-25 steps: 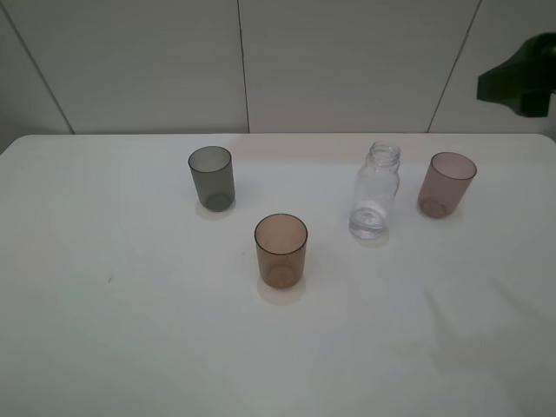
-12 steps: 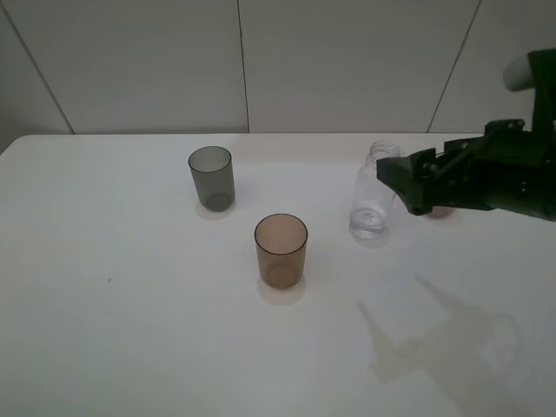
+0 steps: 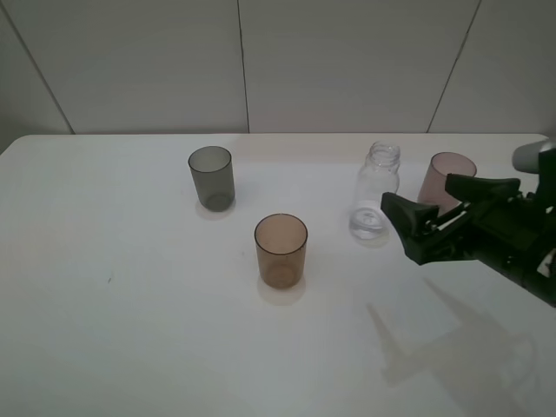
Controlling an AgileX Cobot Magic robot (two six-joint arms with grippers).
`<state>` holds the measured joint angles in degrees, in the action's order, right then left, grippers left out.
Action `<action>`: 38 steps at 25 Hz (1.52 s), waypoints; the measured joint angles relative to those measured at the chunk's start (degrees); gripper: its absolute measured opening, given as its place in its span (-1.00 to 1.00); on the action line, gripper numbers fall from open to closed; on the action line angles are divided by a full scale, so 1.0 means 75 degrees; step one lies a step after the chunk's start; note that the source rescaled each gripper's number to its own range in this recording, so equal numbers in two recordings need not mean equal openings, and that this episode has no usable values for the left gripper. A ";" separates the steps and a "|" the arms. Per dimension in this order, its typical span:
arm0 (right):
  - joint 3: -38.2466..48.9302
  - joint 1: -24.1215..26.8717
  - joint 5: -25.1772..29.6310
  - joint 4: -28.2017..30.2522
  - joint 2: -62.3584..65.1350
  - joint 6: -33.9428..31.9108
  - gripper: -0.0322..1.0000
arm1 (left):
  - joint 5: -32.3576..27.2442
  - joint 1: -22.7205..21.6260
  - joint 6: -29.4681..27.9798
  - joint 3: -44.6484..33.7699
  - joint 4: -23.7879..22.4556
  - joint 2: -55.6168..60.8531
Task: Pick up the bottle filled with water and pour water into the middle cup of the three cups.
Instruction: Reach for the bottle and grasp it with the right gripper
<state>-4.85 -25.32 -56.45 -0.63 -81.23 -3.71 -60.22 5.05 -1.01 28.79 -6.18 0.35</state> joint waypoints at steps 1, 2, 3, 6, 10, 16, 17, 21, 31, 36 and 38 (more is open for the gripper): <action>0.0000 0.0000 -0.0398 -0.0051 -0.0332 0.0006 0.75 | 0.0000 0.0000 0.0000 0.0000 0.0000 0.0000; 0.0000 0.0000 -0.0896 -0.0123 -0.0731 0.0006 0.75 | 0.0000 0.0000 0.0000 0.0000 0.0000 0.0000; 0.0000 0.0000 -0.1280 -0.0155 -0.1126 0.0006 0.75 | 0.0000 0.0000 0.0000 0.0000 0.0000 0.0000; -0.0057 0.0000 -0.1577 -0.0193 -0.2180 0.0006 0.75 | 0.0000 0.0000 0.0000 0.0000 0.0000 0.0000; -0.0410 0.0000 -0.1603 -0.0296 -0.3199 0.0006 0.75 | 0.0000 0.0000 0.0000 0.0000 0.0000 0.0000; -0.1106 0.0000 -0.1643 -0.0332 -0.3965 0.0128 0.75 | 0.0000 0.0000 0.0000 0.0000 0.0000 0.0000; -0.1198 0.0000 -0.1643 -0.0390 -0.4043 0.0221 0.75 | 0.0000 0.0000 0.0000 0.0000 0.0000 0.0000; -0.1543 0.0000 -0.1666 -0.0752 -0.4190 0.0654 0.75 | 0.0000 0.0000 0.0000 0.0000 0.0000 0.0000; -0.2399 0.0000 -0.1700 -0.1221 -0.4865 0.0923 0.75 | 0.0000 0.0000 0.0000 0.0000 0.0000 0.0000; -0.2855 0.0000 -0.1700 -0.1303 -0.5351 0.0923 0.75 | 0.0000 0.0000 0.0000 0.0000 0.0000 0.0000; -0.3031 0.0000 -0.1700 -0.1370 -0.5462 0.0923 0.75 | 0.0000 0.0000 0.0000 0.0000 0.0000 0.0000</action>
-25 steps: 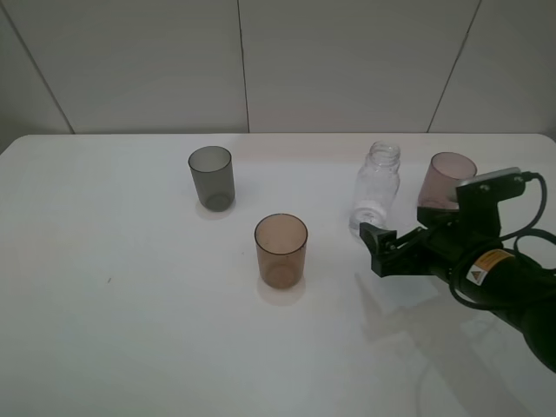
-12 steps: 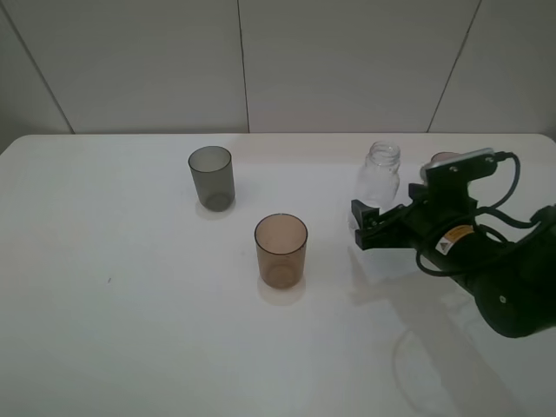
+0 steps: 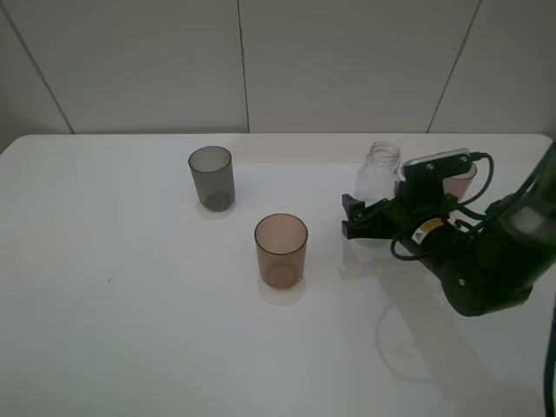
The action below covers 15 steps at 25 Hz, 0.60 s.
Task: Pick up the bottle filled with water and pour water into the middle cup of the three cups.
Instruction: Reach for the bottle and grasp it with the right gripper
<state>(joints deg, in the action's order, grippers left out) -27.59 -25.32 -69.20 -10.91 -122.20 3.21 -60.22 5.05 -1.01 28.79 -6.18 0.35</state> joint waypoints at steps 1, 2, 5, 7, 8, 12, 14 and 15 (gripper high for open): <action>-0.0073 0.0000 0.0000 -0.0053 -0.0065 0.0008 0.75 | 0.0000 0.0000 0.0000 0.0000 0.0000 0.0000; -0.0152 0.0000 0.0000 -0.0105 -0.0125 0.0008 0.75 | 0.0000 0.0000 0.0000 0.0000 0.0000 0.0000; -0.0319 0.0000 -0.0006 -0.0160 -0.0289 0.0016 0.75 | 0.0000 0.0000 0.0000 0.0000 0.0000 0.0000; -0.0402 0.0000 -0.0006 -0.0160 -0.0364 0.0023 0.75 | 0.0000 0.0000 0.0000 0.0000 0.0000 0.0000; -0.0432 0.0000 -0.0006 -0.0160 -0.0387 0.0023 0.75 | 0.0000 0.0000 0.0000 0.0000 0.0000 0.0000; -0.0463 0.0000 -0.0006 -0.0160 -0.0421 0.0023 0.40 | 0.0000 0.0000 0.0000 0.0000 0.0000 0.0000; -0.0463 0.0000 -0.0006 -0.0153 -0.0421 0.0023 -0.39 | 0.0000 0.0000 0.0000 0.0000 0.0000 0.0000; -0.0463 0.0000 -0.0006 -0.0152 -0.0421 0.0014 -0.94 | 0.0000 0.0000 0.0000 0.0000 0.0000 0.0000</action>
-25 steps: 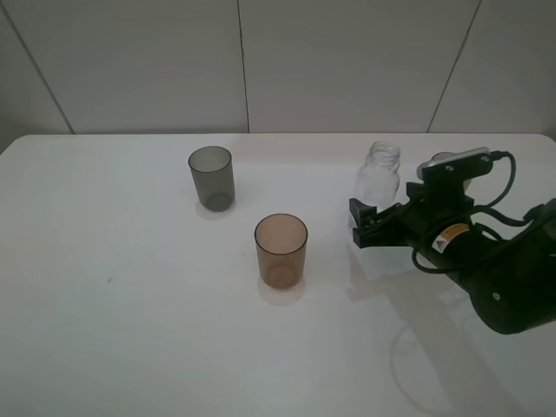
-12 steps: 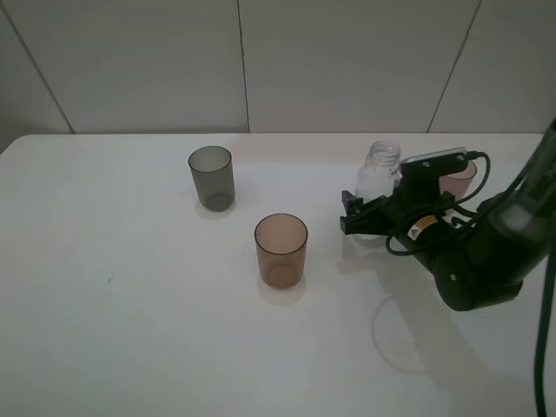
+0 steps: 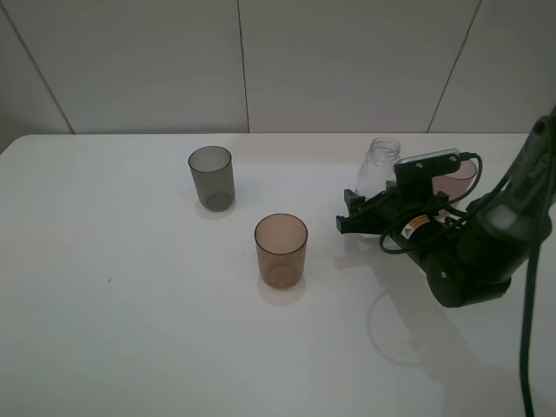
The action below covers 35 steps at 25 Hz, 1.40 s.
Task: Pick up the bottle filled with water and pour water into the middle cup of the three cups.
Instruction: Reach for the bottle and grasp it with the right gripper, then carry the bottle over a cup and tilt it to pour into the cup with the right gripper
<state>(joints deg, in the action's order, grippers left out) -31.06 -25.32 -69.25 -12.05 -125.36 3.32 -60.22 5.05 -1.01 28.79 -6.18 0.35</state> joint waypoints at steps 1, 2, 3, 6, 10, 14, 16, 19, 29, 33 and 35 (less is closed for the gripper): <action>0.0000 0.0000 0.0000 -0.0007 0.0000 0.0000 -0.91 | 0.0000 0.0000 0.0000 0.0000 0.0000 0.0000; 0.0000 0.0000 0.0000 -0.0007 0.0000 0.0002 -0.91 | 0.0000 0.0000 0.0000 0.0000 0.0000 0.0000; 0.0000 0.0000 0.0000 -0.0007 0.0000 0.0002 -0.91 | 0.0000 0.0000 0.0000 0.0000 0.0000 0.0000; 0.0000 0.0000 0.0000 -0.0007 0.0000 0.0002 -0.91 | 0.0000 0.0000 0.0000 0.0000 0.0000 0.0000; 0.0000 0.0000 0.0000 -0.0007 0.0000 0.0002 -0.91 | 0.0000 0.0000 0.0000 0.0000 0.0000 0.0000; 0.0000 0.0000 0.0000 -0.0007 0.0000 0.0002 -0.91 | 0.0000 0.0000 0.0000 0.0000 0.0000 0.0000; 0.0000 0.0000 0.0000 -0.0007 0.0000 -0.0009 -0.91 | 0.0000 0.0000 0.0000 0.0000 0.0000 0.0000; 0.0000 0.0000 0.0155 -0.0024 0.0222 0.0014 -0.91 | 0.0000 0.0000 0.0000 0.0000 0.0000 0.0000; 0.0714 0.0000 0.2443 -0.0245 0.3216 0.0811 -0.91 | 0.0000 0.0000 0.0000 0.0000 0.0000 0.0000; 0.0852 0.0000 0.4224 -0.0102 0.4535 0.0865 -0.91 | 0.0000 0.0000 0.0000 0.0000 0.0000 0.0000; 0.0867 0.0000 0.5182 -0.0026 0.5095 0.0865 -0.91 | 0.0000 0.0000 0.0000 0.0000 0.0000 0.0000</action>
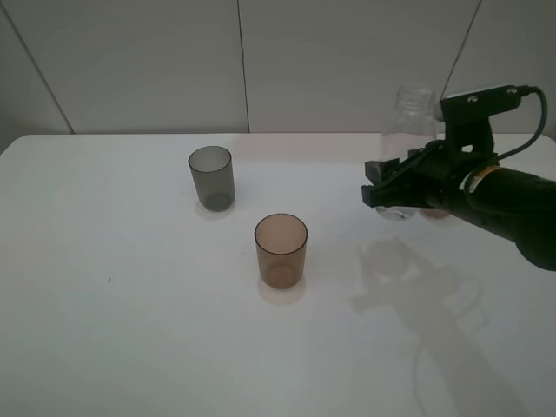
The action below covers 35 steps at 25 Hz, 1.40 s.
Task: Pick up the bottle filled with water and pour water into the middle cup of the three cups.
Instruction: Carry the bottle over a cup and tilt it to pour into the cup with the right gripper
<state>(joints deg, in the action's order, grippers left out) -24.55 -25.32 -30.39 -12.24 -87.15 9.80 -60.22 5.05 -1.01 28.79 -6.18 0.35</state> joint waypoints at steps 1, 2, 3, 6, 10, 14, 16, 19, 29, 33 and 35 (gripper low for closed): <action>0.0000 0.0000 0.0513 0.0036 0.0278 0.0000 -0.91 | 0.0000 0.0000 0.0000 0.0000 0.0000 0.0000; 0.0000 0.0000 0.1004 0.0099 0.0534 0.0000 -0.91 | 0.0000 0.0000 0.0000 0.0000 0.0000 0.0000; 0.0000 0.0000 0.1391 0.0249 0.0733 -0.0028 -0.91 | 0.0000 0.0000 0.0000 0.0000 0.0000 0.0000; 0.0002 0.0000 0.2540 0.0912 0.1270 -0.0381 -0.91 | 0.0000 0.0000 0.0000 0.0000 0.0000 0.0000; 0.0002 -0.0009 0.3304 0.2347 0.1560 -0.1534 -0.91 | 0.0000 0.0000 0.0000 0.0000 0.0000 0.0000; 0.0002 -0.0268 0.3578 0.4282 0.1569 -0.3271 -0.91 | 0.0000 0.0000 0.0000 0.0000 0.0000 0.0000; -0.0007 -0.0401 0.3661 0.5205 0.1569 -0.4058 -0.91 | 0.0000 0.0000 0.0000 0.0000 0.0000 0.0000; -0.0207 -0.0679 0.4143 0.6638 0.1569 -0.5123 -0.91 | 0.0000 0.0000 0.0000 0.0000 0.0000 0.0000; -0.1134 -0.1811 0.6490 0.9288 0.1390 -0.6200 -0.91 | 0.0000 0.0000 0.0000 0.0000 0.0000 0.0000; -0.1235 -0.2239 0.6885 1.0120 0.1219 -0.6208 -0.91 | 0.0000 0.0000 0.0000 0.0000 0.0000 0.0000; -0.1235 -0.2453 0.7021 1.0486 0.1073 -0.6208 -0.91 | 0.0000 0.0000 0.0000 0.0000 0.0000 0.0000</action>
<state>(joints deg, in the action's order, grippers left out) -33.81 -43.71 22.27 66.40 -79.10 -36.75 -60.22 5.05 -1.01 28.79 -6.18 0.35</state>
